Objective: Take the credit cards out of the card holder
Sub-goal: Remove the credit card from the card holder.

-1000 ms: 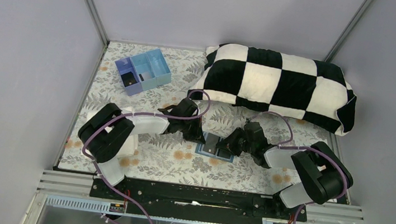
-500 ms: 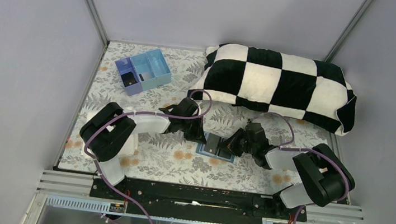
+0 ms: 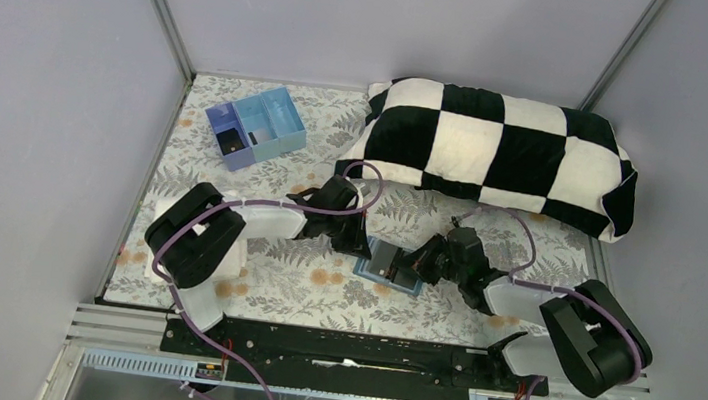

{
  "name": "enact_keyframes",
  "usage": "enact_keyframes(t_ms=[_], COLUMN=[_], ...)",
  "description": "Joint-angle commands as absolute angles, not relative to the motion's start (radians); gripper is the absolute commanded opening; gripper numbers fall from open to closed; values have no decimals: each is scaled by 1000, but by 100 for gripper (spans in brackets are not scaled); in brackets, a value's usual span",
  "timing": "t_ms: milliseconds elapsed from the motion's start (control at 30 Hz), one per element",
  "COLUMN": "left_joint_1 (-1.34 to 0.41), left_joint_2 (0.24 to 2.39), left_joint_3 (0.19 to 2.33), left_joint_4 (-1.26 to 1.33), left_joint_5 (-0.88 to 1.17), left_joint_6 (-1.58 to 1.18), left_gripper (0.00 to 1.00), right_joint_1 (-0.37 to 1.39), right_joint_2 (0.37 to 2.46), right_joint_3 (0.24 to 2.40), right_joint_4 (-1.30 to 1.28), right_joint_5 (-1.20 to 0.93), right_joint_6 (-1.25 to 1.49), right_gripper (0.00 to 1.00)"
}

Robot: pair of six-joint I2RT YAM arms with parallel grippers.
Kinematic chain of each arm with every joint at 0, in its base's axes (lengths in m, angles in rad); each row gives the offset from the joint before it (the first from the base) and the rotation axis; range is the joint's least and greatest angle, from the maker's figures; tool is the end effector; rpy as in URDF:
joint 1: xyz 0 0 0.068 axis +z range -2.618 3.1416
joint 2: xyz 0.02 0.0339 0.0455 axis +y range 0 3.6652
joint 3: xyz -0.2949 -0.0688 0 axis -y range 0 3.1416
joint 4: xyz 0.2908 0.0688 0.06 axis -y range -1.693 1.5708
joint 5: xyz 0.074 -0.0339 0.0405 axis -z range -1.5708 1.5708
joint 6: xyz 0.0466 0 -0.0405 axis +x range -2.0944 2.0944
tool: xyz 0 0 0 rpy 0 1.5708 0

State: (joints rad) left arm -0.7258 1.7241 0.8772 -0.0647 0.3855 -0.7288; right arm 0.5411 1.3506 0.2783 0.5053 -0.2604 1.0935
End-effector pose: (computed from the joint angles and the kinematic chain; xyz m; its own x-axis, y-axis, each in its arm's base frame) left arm 0.2684 -0.2616 0.1342 -0.9654 0.0316 -0.2589 0.1935 0.7524 -0.6296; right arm 0.2062 0.1379 0.1106 -0.8189 0.5092 -0.2647 0.0948 0.5748 0.8128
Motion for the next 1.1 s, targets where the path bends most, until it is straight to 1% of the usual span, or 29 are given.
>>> enact_keyframes(t_ms=[0,467,767,833,867,933,1067], left_joint_1=[-731,-730,-730,-730,-730,-730,-732], left_joint_2=[1724,1676,1665,1644,1630,1598,1543], left_joint_3=[872,847,892,898,902,914,934], left_joint_4=[-86,-100,-164,-177,-189,-220,-252], left_joint_5=[371,299,246,230,217,197,199], left_joint_6=[-695,-708,-709,-709,-709,-704,-702], left_gripper=[0,0,0,4,8,13,27], right_joint_1=[529,477,469,467,467,468,468], right_joint_2=[1299,1177,1062,1046,1038,1016,976], right_joint_3=[263,181,204,204,203,202,195], right_joint_4=[505,463,334,316,304,278,238], right_joint_5=[-226,-250,-261,-264,-263,-261,-257], right_joint_6=[1075,1044,1003,1002,1002,1001,996], right_gripper=[0,0,0,0,0,0,0])
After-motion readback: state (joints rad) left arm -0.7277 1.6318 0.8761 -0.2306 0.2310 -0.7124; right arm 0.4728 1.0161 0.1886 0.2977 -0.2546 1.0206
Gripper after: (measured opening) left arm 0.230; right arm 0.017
